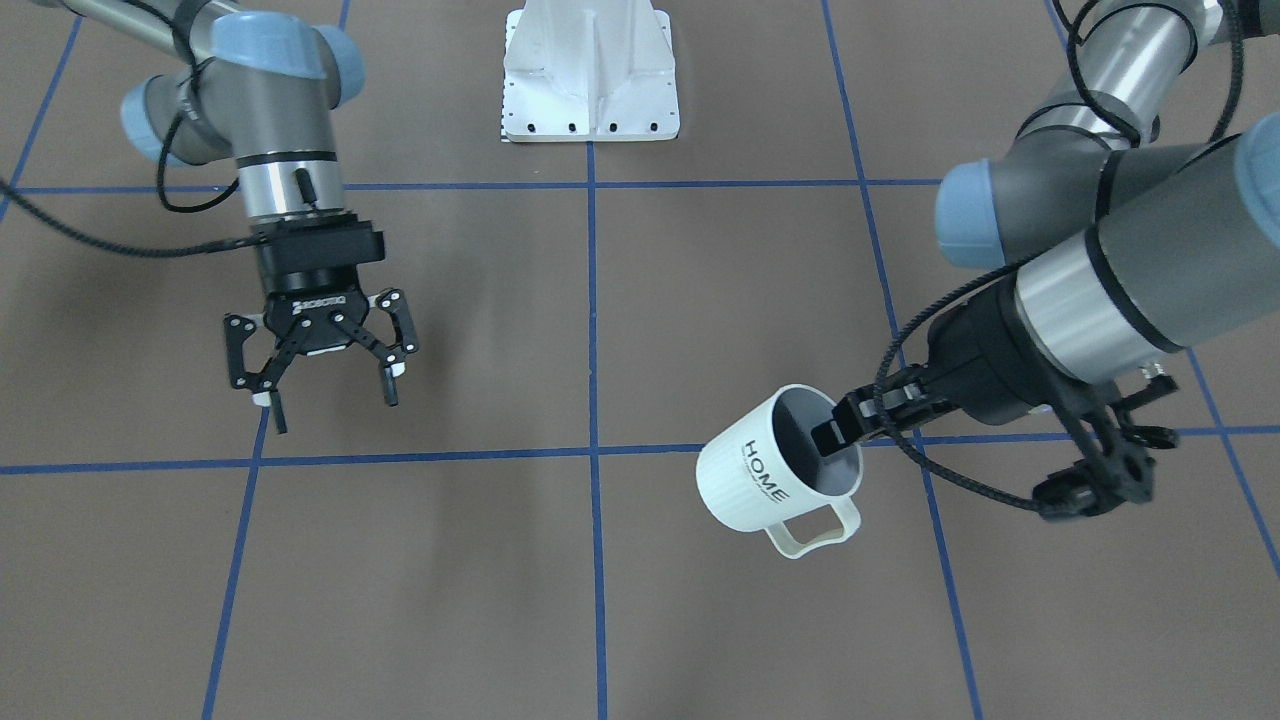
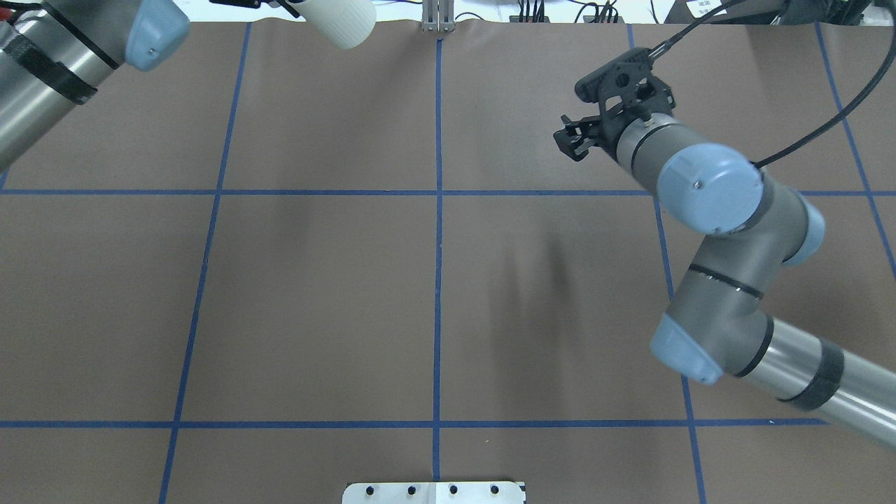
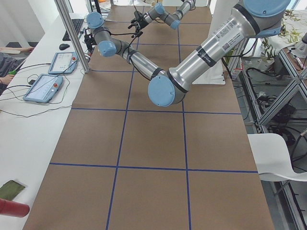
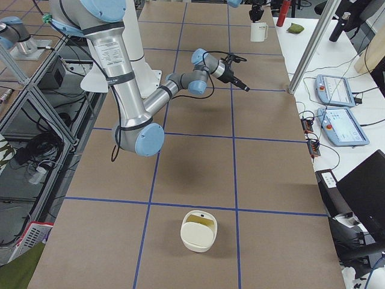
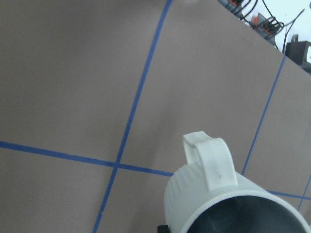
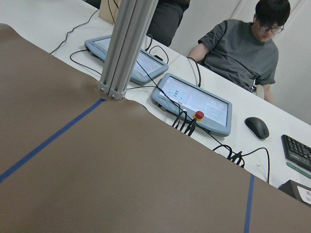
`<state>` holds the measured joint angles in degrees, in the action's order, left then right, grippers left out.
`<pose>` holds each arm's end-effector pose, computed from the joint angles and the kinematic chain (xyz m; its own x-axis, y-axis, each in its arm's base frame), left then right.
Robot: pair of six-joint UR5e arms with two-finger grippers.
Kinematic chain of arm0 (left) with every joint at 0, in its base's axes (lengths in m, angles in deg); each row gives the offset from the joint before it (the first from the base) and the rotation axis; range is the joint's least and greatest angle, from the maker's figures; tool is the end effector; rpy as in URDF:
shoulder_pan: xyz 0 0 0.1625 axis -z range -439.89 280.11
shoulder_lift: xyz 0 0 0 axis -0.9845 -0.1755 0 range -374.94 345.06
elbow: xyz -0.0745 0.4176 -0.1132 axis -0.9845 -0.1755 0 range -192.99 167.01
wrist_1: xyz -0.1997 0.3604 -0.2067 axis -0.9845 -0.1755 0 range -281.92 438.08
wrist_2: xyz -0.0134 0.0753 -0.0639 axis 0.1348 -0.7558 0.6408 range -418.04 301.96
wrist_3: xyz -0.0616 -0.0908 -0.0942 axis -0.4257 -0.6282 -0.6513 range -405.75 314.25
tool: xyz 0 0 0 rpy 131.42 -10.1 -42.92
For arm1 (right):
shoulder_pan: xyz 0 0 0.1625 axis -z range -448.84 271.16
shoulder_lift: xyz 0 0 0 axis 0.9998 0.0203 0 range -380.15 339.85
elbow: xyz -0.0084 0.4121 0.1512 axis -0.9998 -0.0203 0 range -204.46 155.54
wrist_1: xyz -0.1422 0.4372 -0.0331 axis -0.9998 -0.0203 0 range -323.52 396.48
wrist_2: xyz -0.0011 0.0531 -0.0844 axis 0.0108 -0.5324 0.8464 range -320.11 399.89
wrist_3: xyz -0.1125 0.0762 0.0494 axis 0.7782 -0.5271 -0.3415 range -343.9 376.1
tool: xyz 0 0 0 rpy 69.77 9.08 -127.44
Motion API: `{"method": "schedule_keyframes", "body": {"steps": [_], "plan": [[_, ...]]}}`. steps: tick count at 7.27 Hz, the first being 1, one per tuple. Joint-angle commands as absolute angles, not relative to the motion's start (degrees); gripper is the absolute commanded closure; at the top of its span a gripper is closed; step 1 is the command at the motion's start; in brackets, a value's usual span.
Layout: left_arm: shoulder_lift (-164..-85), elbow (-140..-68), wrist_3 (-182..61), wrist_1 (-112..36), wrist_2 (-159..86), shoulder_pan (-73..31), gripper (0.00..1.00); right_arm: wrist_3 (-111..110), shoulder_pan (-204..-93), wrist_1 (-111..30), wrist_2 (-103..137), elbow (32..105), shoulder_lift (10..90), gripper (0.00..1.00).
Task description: Left arm hands cup to right arm to dump lemon
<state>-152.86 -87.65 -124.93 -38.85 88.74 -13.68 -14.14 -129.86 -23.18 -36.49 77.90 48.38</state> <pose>0.3180 -0.7523 0.1735 0.2406 -0.2908 -0.9260 0.1685 0.9521 -0.2553 -0.4161 -0.5839 0.2970 0.8549 -0.3691 0.3646 -0.1178 0.5463 0.8293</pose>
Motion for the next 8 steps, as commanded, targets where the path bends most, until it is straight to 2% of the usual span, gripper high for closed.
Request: {"method": "schedule_keyframes", "body": {"steps": [1, 4, 6, 8], "plan": [[-149.25, -87.88, -117.68, -37.16, 86.91, -10.82, 1.00, -12.12, -140.31, -31.33, -54.28, 77.41, 49.46, 0.00], [-148.54, -89.80, -97.08, -20.34, 77.43, -8.71, 1.00, -10.62, -144.80, -41.62, -62.73, 76.71, 49.46, 0.00], [-139.54, -96.63, -84.22, -10.99, 70.15, -8.35, 1.00, -10.62, -148.24, -46.73, -70.92, 75.92, 49.98, 0.00], [-128.81, -100.86, -76.72, -10.60, 70.37, -8.43, 1.00, -10.62, -150.26, -52.43, -76.71, 75.92, 50.43, 0.00]]}}
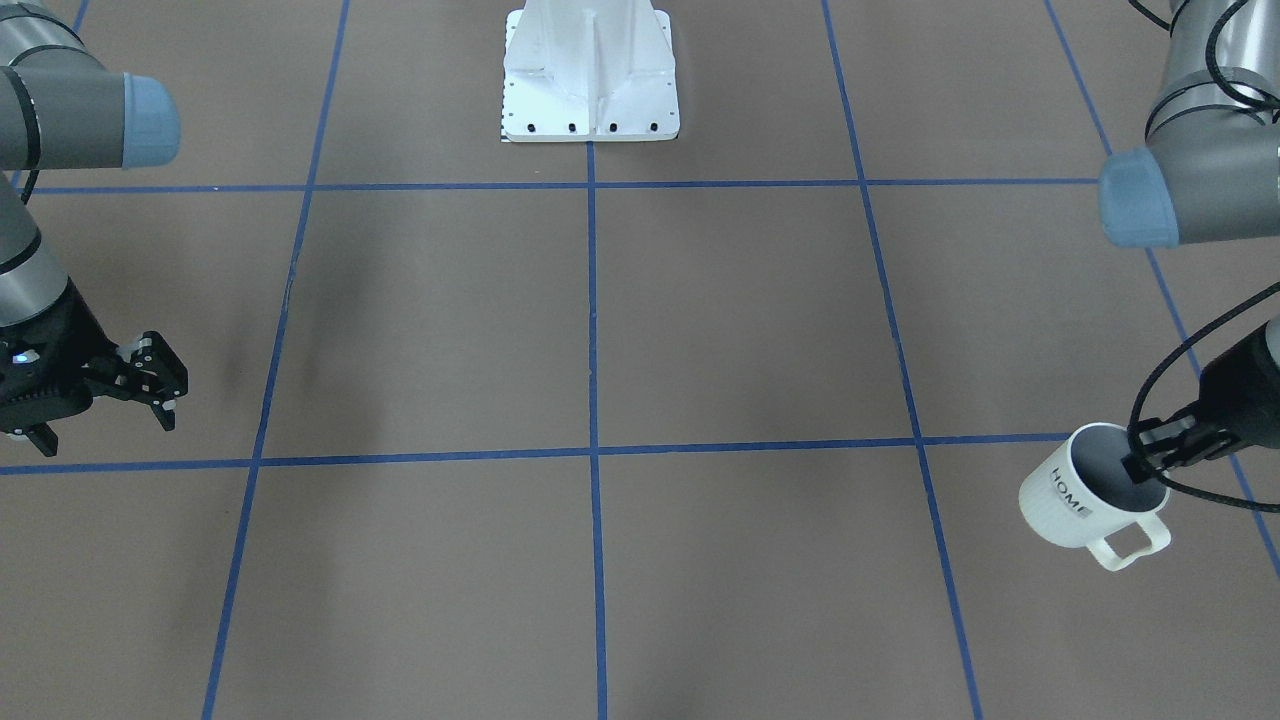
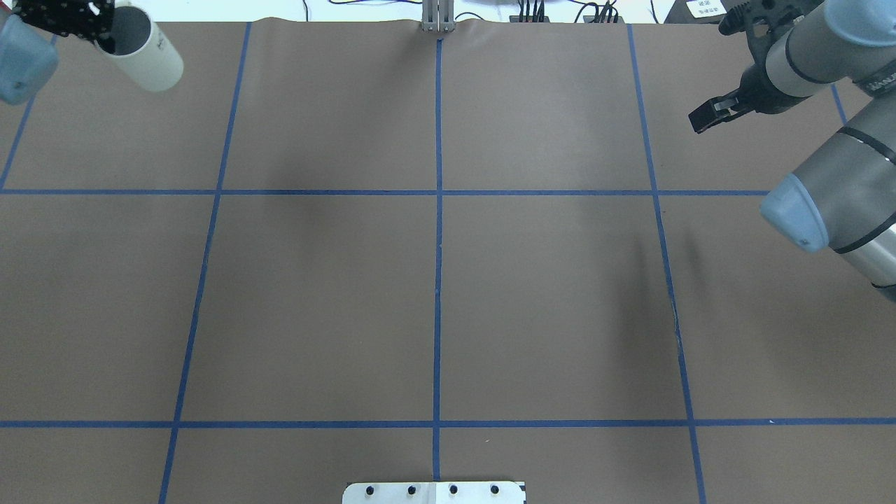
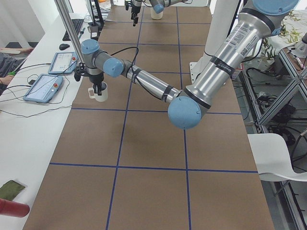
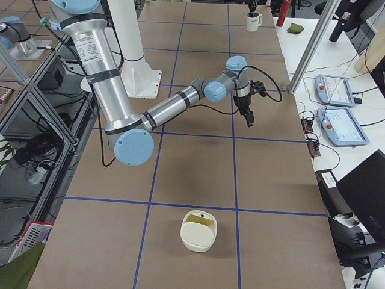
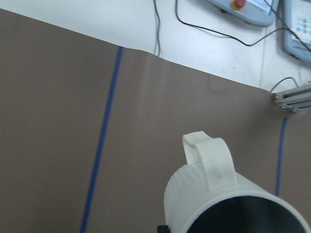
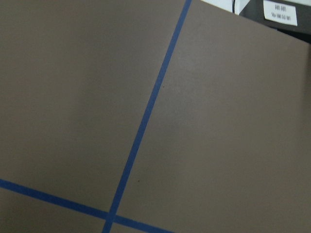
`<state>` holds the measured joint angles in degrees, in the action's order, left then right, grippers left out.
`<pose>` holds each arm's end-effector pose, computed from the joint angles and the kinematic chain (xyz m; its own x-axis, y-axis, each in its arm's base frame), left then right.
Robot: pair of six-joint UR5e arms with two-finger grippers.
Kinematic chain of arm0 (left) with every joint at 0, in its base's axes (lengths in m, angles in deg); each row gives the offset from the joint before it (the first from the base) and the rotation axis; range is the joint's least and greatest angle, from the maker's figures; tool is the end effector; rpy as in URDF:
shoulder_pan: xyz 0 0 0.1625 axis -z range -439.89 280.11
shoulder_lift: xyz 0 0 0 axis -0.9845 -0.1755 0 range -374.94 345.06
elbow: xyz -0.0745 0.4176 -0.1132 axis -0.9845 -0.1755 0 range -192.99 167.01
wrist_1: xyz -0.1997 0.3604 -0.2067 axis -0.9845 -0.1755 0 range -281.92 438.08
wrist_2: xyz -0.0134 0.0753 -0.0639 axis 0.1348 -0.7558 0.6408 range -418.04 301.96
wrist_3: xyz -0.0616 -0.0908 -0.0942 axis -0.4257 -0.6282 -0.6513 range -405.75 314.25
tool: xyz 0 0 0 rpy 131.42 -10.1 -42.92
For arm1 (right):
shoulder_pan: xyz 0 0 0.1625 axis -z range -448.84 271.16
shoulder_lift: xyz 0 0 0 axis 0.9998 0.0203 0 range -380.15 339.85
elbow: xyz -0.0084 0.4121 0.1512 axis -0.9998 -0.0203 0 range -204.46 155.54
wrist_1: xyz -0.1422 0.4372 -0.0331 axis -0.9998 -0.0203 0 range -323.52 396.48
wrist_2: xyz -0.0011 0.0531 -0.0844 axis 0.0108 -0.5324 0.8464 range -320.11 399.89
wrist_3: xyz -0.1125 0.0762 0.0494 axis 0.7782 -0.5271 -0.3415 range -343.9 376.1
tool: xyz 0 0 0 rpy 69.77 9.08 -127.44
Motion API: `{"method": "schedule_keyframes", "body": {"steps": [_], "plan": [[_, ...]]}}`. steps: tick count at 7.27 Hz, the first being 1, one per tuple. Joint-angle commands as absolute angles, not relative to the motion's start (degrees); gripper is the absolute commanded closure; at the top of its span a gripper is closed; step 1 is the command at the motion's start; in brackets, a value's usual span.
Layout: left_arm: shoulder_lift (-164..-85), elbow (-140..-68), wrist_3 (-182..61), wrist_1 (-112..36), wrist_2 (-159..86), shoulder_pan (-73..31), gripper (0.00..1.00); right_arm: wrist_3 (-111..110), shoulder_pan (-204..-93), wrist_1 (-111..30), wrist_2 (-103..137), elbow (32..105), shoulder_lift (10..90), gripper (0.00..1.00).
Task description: Left arm hands cup to right arm to dump lemon
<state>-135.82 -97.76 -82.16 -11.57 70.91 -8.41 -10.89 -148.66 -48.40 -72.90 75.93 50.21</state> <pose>0.2015 -0.7354 0.4074 0.6953 -0.1052 -0.7110 0.1561 0.9877 0.0065 -0.2789 -0.6336 0.4068 0.7969 -0.2638 0.5435 0.0554 0.9277 0.3692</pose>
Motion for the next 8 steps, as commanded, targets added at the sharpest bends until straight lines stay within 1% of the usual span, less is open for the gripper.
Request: {"method": "schedule_keyframes", "body": {"steps": [1, 4, 8], "plan": [[-125.28, -102.36, -76.16, -10.34, 70.63, -8.44, 1.00, -10.62, -151.14, -52.81, -79.27, 75.83, 51.12, 0.00], [-117.36, -104.75, -72.76, -10.08, 75.44, -8.52, 1.00, -11.50, -151.68, -52.20, -82.27, 76.44, 53.59, 0.00], [-110.93, -108.53, -73.61, -10.51, 78.19, -9.92, 1.00, -11.67, -152.12, -51.23, -85.35, 76.44, 54.03, 0.00]]}}
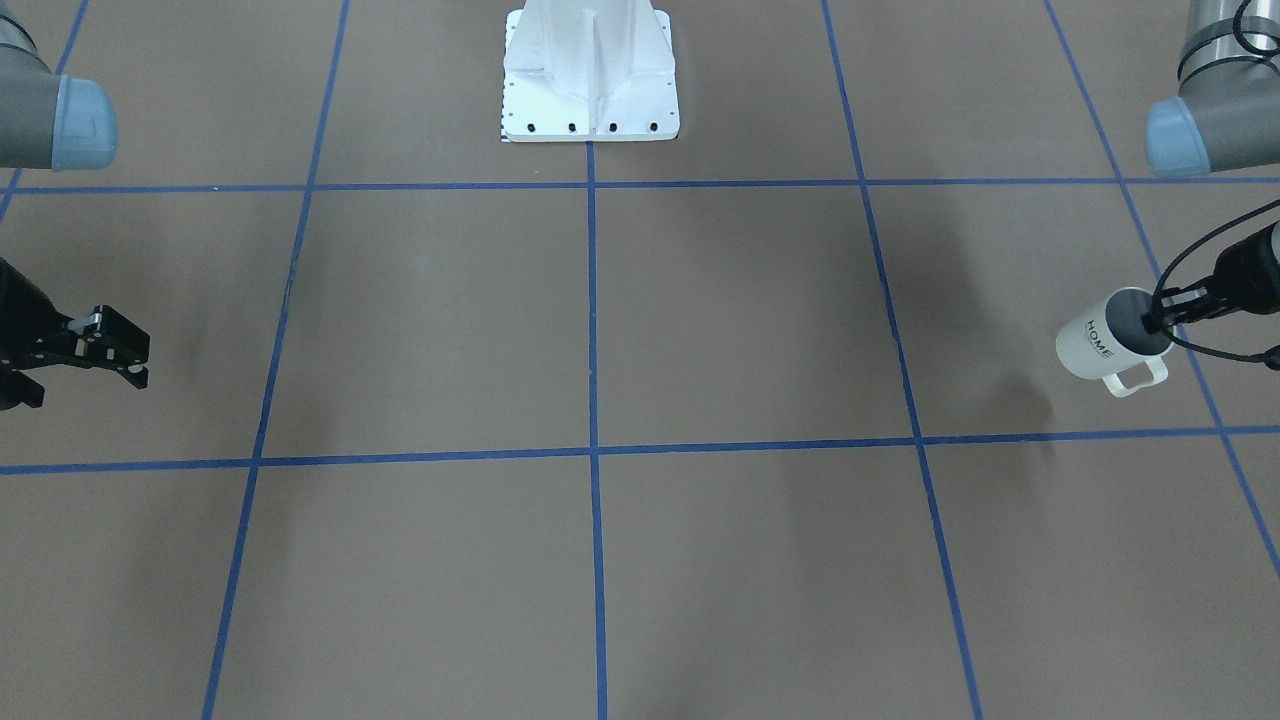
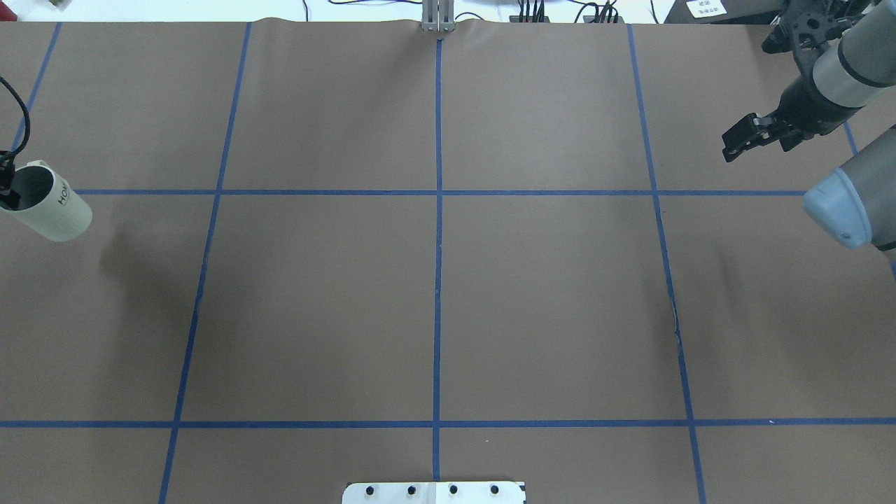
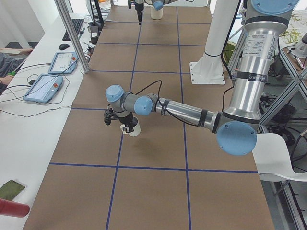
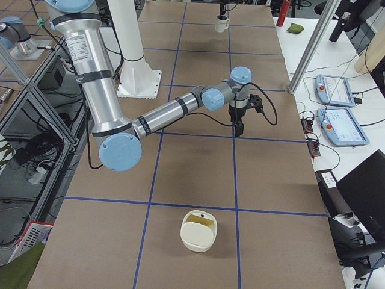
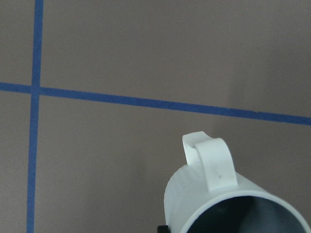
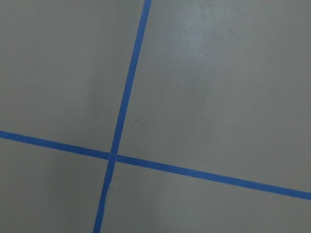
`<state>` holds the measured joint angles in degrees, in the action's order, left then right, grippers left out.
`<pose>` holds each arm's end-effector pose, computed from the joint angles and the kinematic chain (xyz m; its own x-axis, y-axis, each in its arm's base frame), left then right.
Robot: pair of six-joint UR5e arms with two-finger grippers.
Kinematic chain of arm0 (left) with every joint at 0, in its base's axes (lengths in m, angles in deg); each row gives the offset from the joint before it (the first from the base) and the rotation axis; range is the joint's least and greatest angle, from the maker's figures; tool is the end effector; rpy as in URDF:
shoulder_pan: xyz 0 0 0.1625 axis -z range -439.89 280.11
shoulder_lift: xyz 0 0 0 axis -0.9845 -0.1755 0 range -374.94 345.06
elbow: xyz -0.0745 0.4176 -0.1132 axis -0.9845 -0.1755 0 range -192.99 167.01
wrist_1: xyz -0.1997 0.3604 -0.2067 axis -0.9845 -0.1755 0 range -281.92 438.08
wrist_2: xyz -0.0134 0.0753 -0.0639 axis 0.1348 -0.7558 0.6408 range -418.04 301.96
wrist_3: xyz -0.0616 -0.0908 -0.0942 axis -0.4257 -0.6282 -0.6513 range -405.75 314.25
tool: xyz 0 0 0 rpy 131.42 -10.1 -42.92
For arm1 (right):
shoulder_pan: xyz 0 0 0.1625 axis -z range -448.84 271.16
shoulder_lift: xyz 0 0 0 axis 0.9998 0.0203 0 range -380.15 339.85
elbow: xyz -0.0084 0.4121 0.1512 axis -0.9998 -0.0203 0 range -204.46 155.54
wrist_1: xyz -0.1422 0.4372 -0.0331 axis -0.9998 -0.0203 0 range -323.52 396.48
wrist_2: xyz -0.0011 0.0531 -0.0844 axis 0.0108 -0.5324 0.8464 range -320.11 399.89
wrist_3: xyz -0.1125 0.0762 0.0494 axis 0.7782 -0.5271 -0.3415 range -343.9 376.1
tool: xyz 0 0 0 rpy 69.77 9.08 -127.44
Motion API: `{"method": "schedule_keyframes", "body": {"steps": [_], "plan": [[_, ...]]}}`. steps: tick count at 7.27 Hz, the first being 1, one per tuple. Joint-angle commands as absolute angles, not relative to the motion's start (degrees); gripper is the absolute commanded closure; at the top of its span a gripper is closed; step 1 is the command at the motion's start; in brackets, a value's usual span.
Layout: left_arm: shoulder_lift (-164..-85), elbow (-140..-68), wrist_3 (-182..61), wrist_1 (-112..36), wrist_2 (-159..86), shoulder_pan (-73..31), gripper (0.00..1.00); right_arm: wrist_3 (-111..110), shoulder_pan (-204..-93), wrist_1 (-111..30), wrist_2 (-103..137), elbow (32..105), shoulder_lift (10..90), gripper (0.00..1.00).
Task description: Left arm hands cup to right arm to dump lemon
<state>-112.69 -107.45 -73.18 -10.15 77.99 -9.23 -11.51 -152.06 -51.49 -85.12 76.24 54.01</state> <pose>0.1732 -0.5822 0.5850 0.6932 -0.1143 -0.7116 -0.0070 0.9862 -0.1653 -0.2518 -0.6109 0.4441 0.7219 -0.1805 0.6681 0.0689 0.9793 0.1902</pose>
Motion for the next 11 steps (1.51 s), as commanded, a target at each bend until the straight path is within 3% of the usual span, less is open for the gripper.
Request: {"method": "schedule_keyframes", "body": {"steps": [1, 5, 6, 8, 9, 10, 11], "plan": [[-110.92, -108.79, -76.13, -10.78, 78.11, -11.58, 1.00, -11.93, -152.12, -51.23, -85.36, 76.44, 54.03, 0.00], [-110.39, -110.29, -79.94, -12.18, 78.02, -14.67, 1.00, -11.85, -152.55, -49.40, -85.79, 76.36, 54.91, 0.00], [-110.13, -110.20, -79.85, -12.18, 77.93, -14.76, 0.91, -11.24, -153.60, -49.39, -88.84, 75.92, 54.74, 0.00], [-109.34, -109.85, -79.68, -12.18, 77.58, -15.55, 0.59, -11.23, -154.49, -49.47, -90.28, 75.92, 54.73, 0.00], [-109.25, -109.94, -80.02, -12.18, 77.58, -15.82, 0.57, -11.15, -154.49, -49.48, -90.28, 75.83, 54.73, 0.00], [-109.33, -110.20, -79.68, -12.18, 77.58, -15.73, 0.33, -11.06, -154.75, -49.48, -90.28, 75.83, 54.65, 0.00], [-109.25, -110.98, -79.67, -12.10, 77.58, -15.73, 0.00, -11.06, -155.02, -49.56, -90.36, 75.92, 54.65, 0.00]]}}
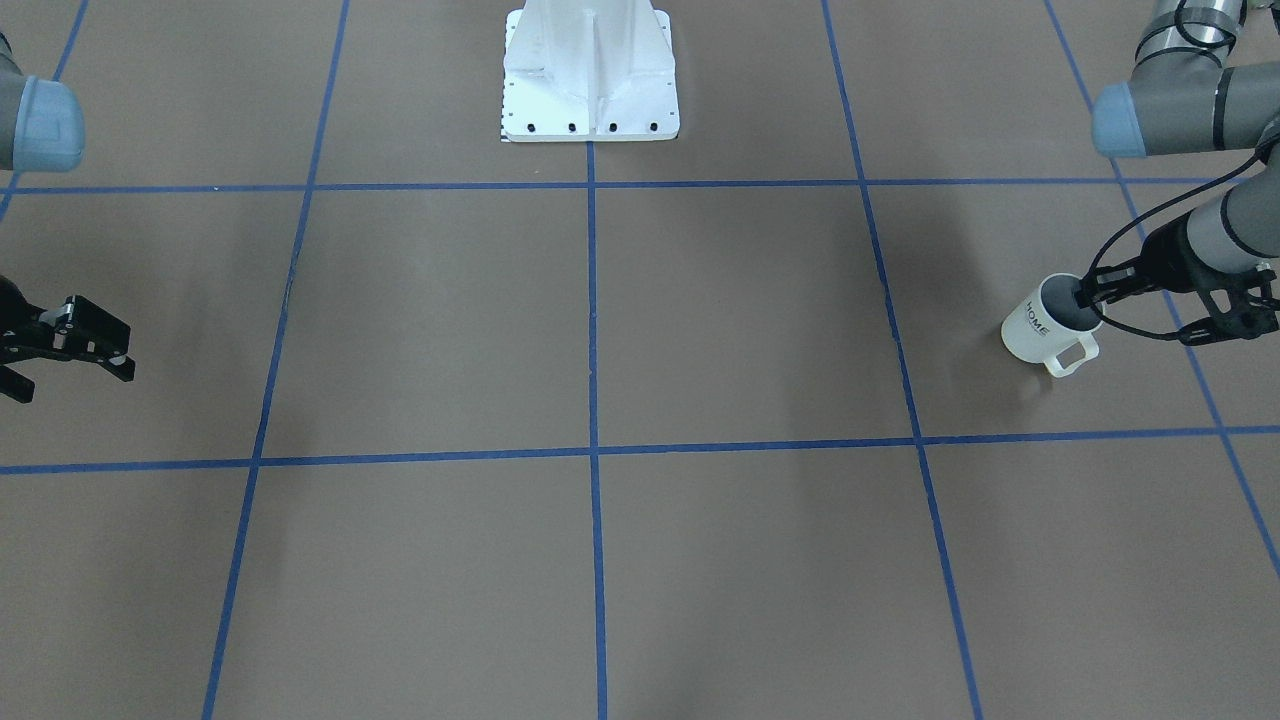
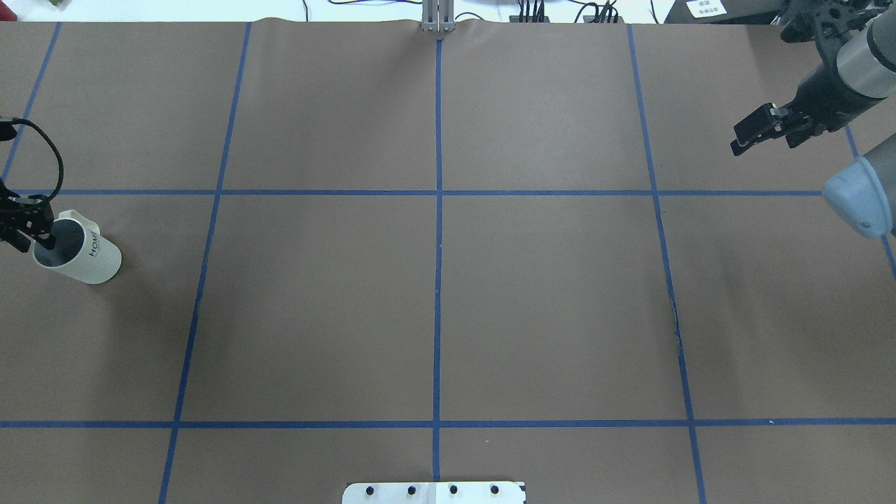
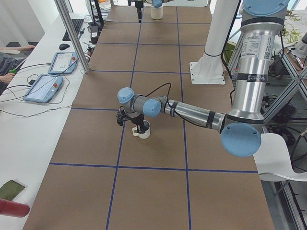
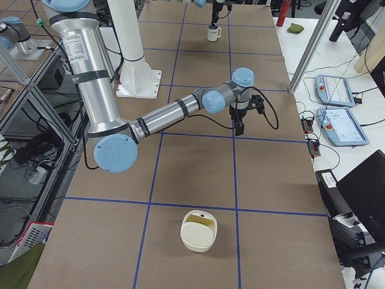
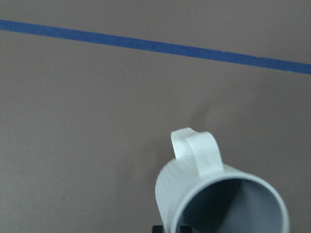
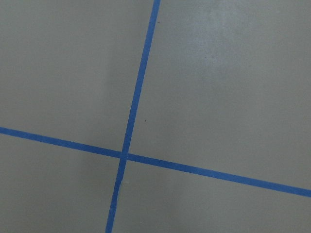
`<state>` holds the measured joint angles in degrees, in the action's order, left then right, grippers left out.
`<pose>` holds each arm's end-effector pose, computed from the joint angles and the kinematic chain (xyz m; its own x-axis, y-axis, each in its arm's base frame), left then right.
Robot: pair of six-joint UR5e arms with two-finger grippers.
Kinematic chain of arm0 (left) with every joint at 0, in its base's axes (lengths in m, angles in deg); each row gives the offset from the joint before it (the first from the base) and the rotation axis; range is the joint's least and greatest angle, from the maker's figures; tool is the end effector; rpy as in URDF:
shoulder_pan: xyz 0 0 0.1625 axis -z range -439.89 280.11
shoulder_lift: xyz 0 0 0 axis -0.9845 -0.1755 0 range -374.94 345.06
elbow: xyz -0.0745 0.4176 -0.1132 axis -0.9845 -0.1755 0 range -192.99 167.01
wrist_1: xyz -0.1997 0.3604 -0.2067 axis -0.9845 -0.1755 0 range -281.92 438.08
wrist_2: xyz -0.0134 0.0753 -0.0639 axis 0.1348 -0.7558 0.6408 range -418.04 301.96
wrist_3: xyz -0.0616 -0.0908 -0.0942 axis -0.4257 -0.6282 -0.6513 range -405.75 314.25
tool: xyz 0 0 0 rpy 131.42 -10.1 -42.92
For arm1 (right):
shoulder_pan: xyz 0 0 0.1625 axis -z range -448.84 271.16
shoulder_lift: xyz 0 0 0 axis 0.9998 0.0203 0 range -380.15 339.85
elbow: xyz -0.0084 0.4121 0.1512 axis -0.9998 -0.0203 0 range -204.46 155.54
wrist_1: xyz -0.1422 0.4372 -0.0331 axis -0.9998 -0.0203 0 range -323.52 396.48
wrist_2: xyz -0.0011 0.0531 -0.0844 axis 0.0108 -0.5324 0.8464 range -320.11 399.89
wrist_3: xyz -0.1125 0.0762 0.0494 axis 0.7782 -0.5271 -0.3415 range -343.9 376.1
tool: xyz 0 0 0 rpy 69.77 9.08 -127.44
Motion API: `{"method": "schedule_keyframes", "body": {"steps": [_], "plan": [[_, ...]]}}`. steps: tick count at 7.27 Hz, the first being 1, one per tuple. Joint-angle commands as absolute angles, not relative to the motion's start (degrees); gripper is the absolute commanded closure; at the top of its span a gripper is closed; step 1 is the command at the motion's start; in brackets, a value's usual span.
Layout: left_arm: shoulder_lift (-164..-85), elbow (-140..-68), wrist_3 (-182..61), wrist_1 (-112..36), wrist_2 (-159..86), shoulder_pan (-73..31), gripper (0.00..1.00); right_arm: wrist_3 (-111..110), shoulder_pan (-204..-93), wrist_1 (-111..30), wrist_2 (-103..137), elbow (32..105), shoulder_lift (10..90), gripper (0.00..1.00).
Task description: Left arm hands cup to right arm to dump lemon
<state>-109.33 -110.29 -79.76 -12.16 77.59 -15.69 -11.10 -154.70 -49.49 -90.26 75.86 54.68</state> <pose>0.2272 -0.5390 0.5893 0.7068 -0.1303 -0.6953 -0.0367 0.9748 -0.2199 -0.2310 -0.6136 0.4435 0.6676 -0.1728 0.7242 0.0570 0.9817 0.1817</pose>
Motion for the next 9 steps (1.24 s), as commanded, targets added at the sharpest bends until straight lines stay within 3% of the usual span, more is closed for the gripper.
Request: {"method": "schedule_keyframes", "body": {"steps": [1, 4, 9], "plan": [[-109.25, -111.69, -79.67, -12.01, 77.49, -15.56, 0.00, -10.97, -155.19, -49.56, -90.37, 75.83, 54.65, 0.00], [-105.91, -118.63, -72.53, -12.01, 77.14, -10.94, 0.00, -4.94, -159.39, -49.83, -90.98, 75.92, 57.97, 0.00], [-105.73, -112.52, -49.15, -11.39, 76.70, 7.00, 0.00, 14.60, -173.02, -49.39, -95.56, 76.26, 71.67, 0.00]]}}
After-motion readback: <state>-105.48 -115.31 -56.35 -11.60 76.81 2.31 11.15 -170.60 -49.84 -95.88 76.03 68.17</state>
